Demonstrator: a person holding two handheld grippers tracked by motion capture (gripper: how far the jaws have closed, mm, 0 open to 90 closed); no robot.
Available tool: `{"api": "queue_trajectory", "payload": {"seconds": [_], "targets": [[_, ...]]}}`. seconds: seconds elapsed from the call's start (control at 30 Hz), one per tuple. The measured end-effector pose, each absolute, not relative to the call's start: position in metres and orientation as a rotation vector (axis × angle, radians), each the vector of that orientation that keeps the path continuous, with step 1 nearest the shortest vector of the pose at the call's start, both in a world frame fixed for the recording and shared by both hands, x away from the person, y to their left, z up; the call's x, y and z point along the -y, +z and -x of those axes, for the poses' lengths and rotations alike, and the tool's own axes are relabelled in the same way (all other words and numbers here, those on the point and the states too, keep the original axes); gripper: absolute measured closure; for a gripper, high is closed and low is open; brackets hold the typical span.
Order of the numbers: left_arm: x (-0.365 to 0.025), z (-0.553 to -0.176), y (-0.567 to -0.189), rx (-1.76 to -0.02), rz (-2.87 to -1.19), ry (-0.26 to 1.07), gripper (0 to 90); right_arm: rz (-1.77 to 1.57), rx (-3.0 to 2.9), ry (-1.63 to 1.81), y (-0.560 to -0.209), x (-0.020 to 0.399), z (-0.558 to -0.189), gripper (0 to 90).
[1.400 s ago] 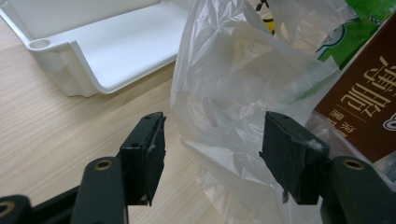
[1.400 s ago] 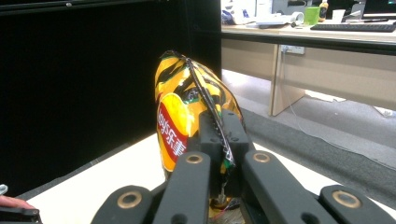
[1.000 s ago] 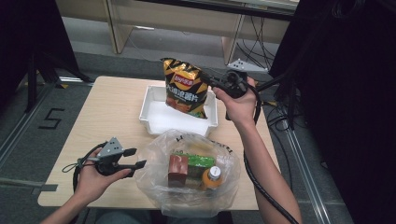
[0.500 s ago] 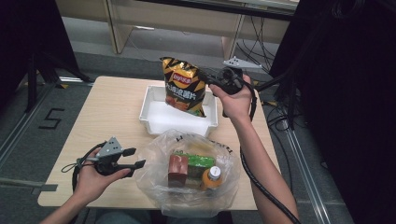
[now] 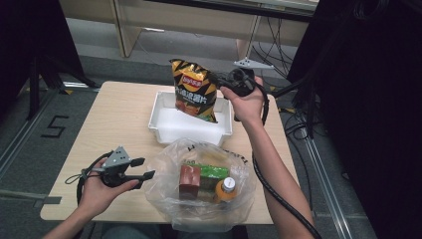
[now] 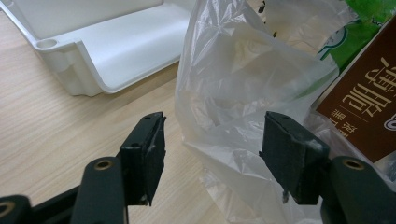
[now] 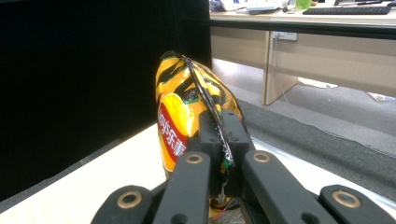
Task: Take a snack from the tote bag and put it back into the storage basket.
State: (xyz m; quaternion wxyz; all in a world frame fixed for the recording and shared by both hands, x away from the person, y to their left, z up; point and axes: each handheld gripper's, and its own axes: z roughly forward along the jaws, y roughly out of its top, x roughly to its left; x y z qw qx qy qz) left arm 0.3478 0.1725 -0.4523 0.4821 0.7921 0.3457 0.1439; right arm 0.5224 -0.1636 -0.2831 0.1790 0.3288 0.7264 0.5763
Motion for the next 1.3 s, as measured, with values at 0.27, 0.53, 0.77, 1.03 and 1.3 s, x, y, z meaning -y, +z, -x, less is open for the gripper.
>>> {"api": "queue_trajectory", "payload": {"seconds": [0.27, 0.53, 0.77, 1.03, 1.3], "targets": [[-0.173, -0.348, -0.452, -0.842, -1.927, 0.353, 39.0, -0.962, -2.066, 1.621, -0.286, 0.161, -0.532, 90.0], [-0.173, -0.347, -0.453, -0.847, -1.926, 0.351, 39.0, -0.984, -2.076, 1.608, -0.294, 0.156, -0.544, 90.0], [-0.174, -0.348, -0.453, -0.848, -1.927, 0.35, 39.0, -1.009, -2.086, 1.595, -0.302, 0.152, -0.553, 90.0], [-0.174, -0.347, -0.453, -0.857, -1.925, 0.355, 39.0, -1.042, -2.09, 1.575, -0.308, 0.15, -0.561, 90.0], [-0.174, -0.347, -0.453, -0.855, -1.926, 0.355, 39.0, -1.08, -2.106, 1.549, -0.317, 0.148, -0.571, 90.0]]}}
